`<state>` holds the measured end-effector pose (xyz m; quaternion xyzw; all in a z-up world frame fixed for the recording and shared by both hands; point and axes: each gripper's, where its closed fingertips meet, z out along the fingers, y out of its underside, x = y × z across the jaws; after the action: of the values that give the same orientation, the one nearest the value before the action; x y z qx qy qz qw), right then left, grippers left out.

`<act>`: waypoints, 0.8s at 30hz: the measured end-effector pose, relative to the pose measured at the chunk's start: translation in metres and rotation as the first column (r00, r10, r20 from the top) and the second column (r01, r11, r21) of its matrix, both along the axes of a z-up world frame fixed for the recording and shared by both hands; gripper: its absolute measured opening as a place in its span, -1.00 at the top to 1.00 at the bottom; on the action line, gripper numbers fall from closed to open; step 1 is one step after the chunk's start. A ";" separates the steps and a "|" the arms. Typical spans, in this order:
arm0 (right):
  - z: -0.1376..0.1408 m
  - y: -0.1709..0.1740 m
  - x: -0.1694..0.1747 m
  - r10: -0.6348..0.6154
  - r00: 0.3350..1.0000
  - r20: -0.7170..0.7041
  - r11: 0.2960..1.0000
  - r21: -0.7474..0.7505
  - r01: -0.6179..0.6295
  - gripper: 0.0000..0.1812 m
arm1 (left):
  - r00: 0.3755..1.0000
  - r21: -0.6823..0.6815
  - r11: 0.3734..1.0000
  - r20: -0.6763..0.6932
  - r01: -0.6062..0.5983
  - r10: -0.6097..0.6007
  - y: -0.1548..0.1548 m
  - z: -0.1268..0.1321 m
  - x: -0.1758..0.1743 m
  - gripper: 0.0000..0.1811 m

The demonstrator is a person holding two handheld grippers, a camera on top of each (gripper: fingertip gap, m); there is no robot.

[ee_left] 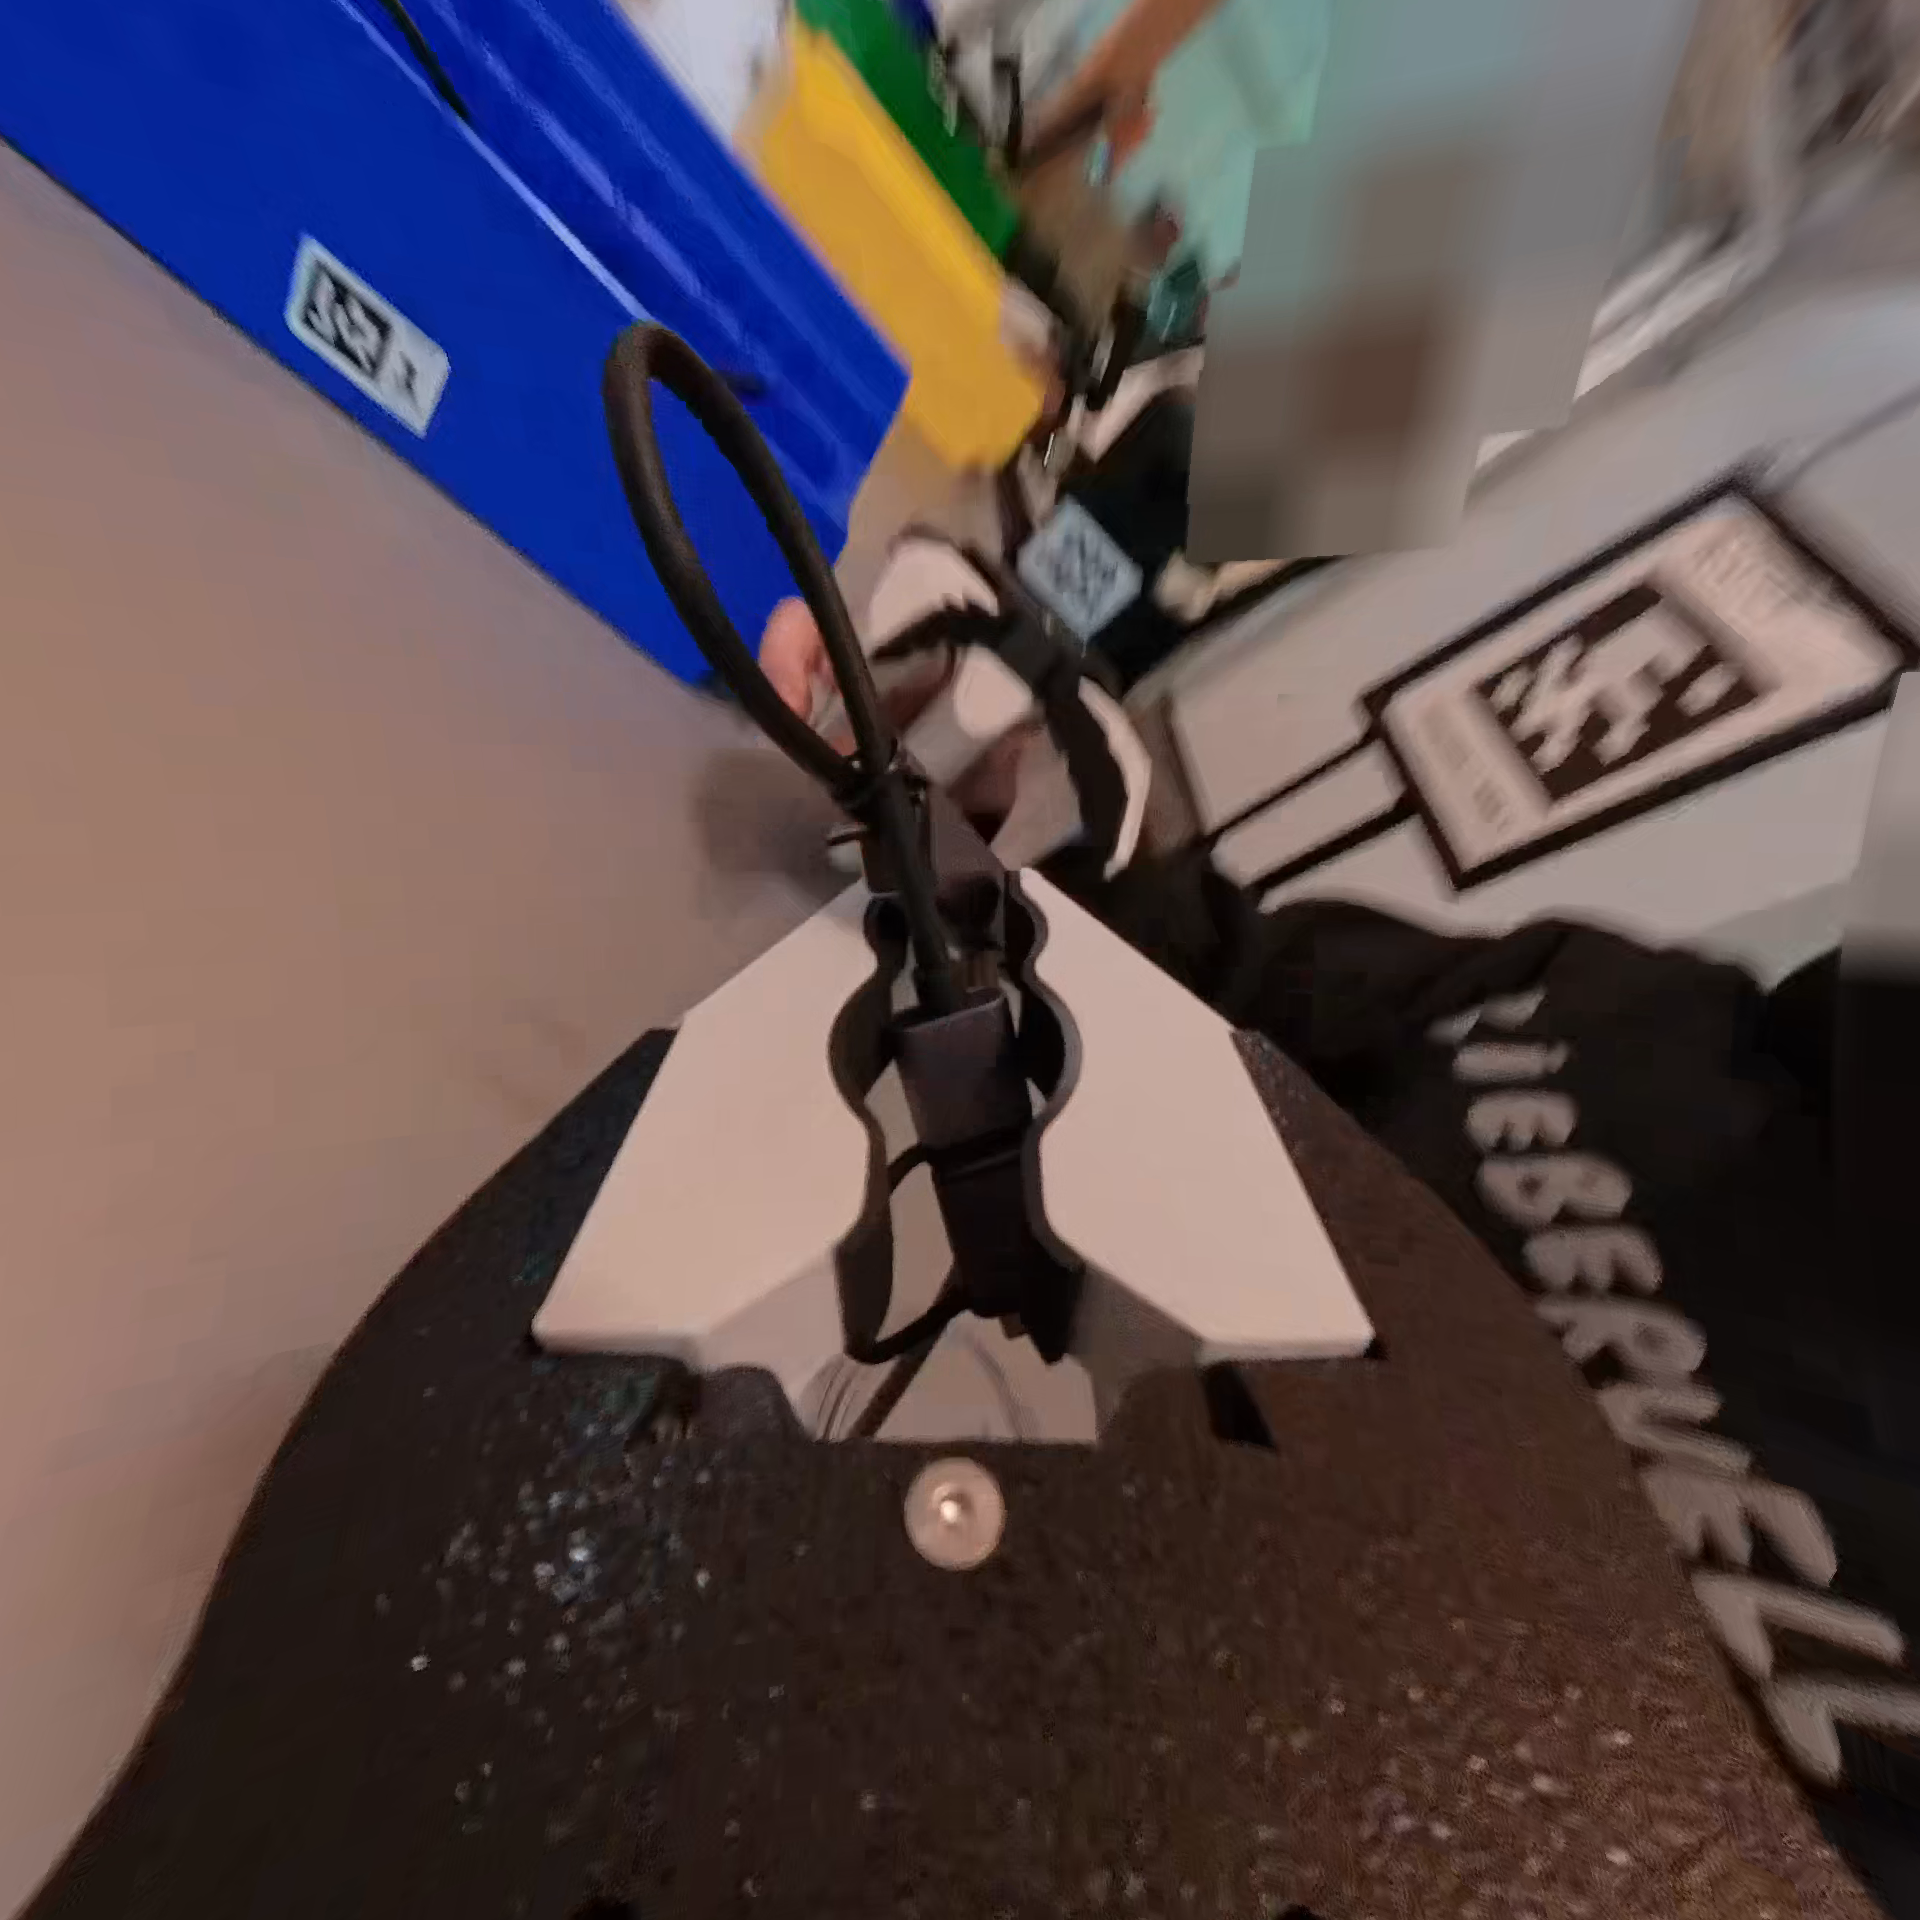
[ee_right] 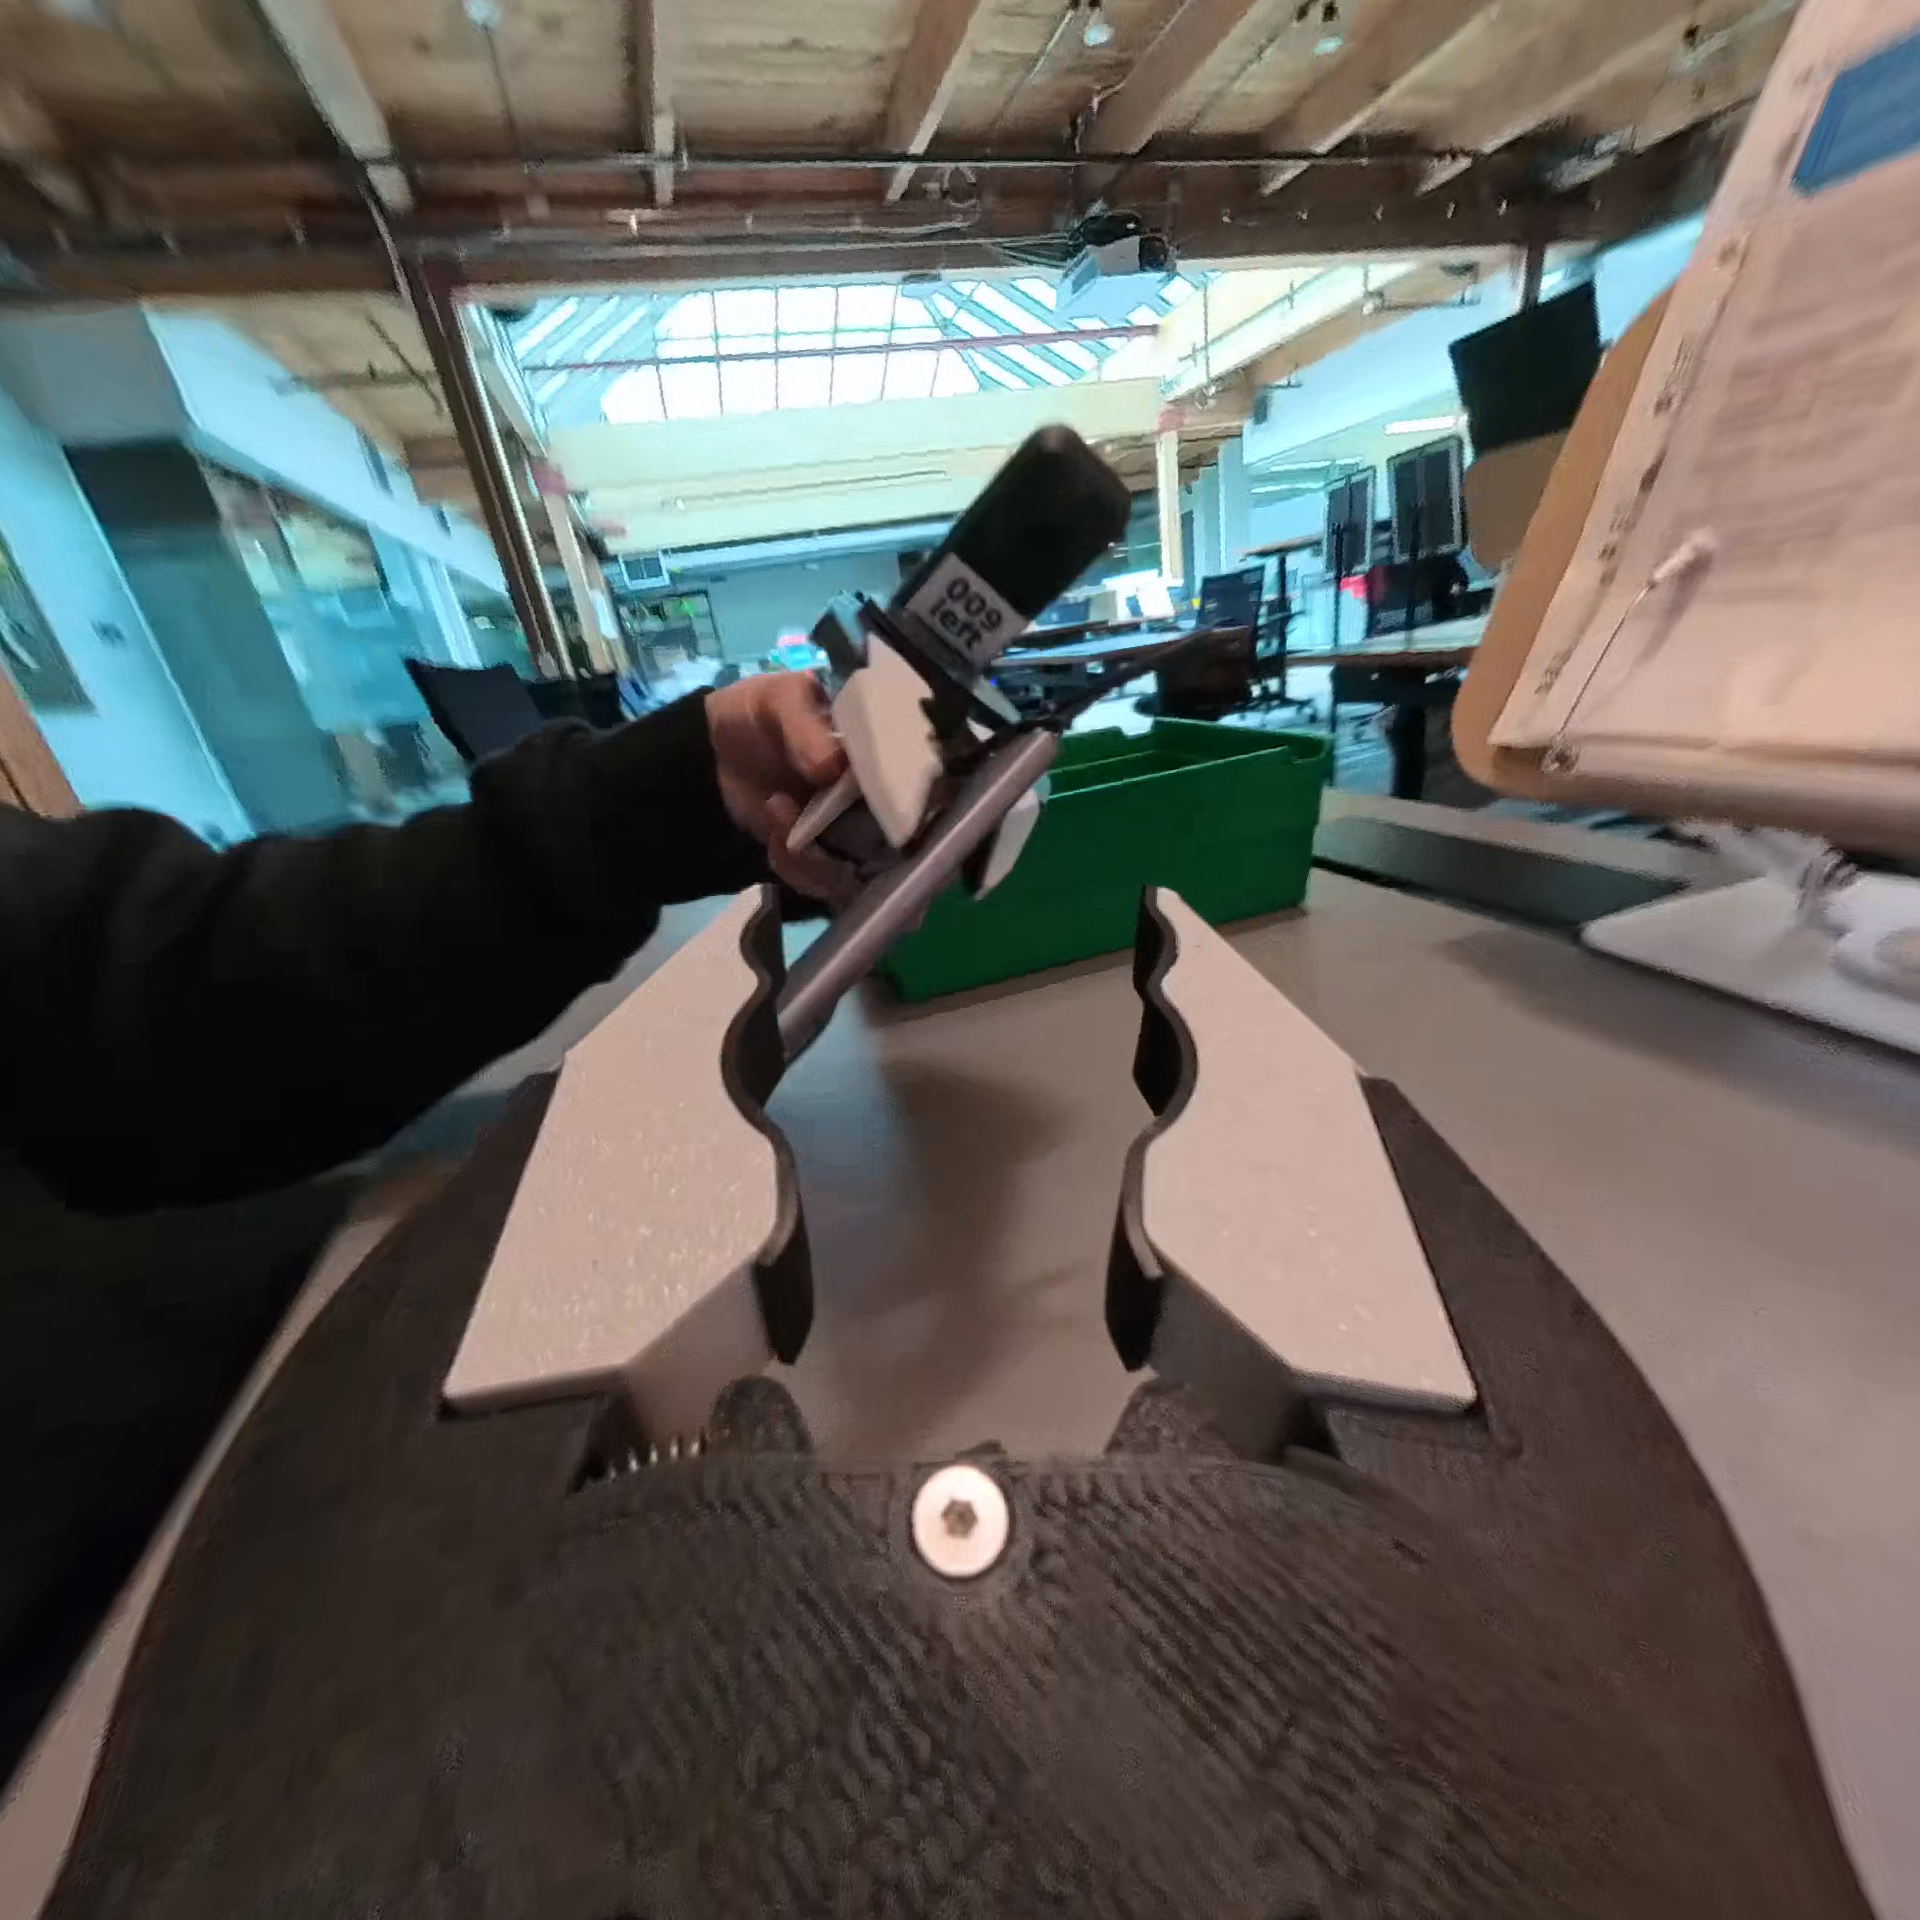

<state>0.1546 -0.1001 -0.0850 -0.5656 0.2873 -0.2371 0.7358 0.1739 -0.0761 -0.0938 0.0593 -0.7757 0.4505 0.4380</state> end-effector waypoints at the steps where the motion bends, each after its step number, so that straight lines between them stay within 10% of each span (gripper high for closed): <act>1: 0.001 0.003 -0.001 0.039 0.999 -0.025 0.998 0.046 -0.038 0.27 | 0.995 0.037 0.998 0.080 0.059 -0.062 0.004 -0.004 -0.005 0.83; 9: -0.022 0.036 -0.006 0.231 0.956 -0.179 0.972 0.070 -0.222 0.56 | 0.839 0.244 0.899 0.335 0.363 -0.430 0.014 -0.030 -0.044 0.84; 24: -0.030 0.037 -0.004 0.259 0.943 -0.211 0.966 0.078 -0.247 0.90 | 0.708 0.349 0.871 0.512 0.346 -0.486 0.017 -0.052 -0.042 0.83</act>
<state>0.1502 -0.0627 -0.1154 -0.6018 0.2978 -0.0694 0.7378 0.1314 -0.0594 -0.1455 -0.2100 -0.9110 0.2432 0.2584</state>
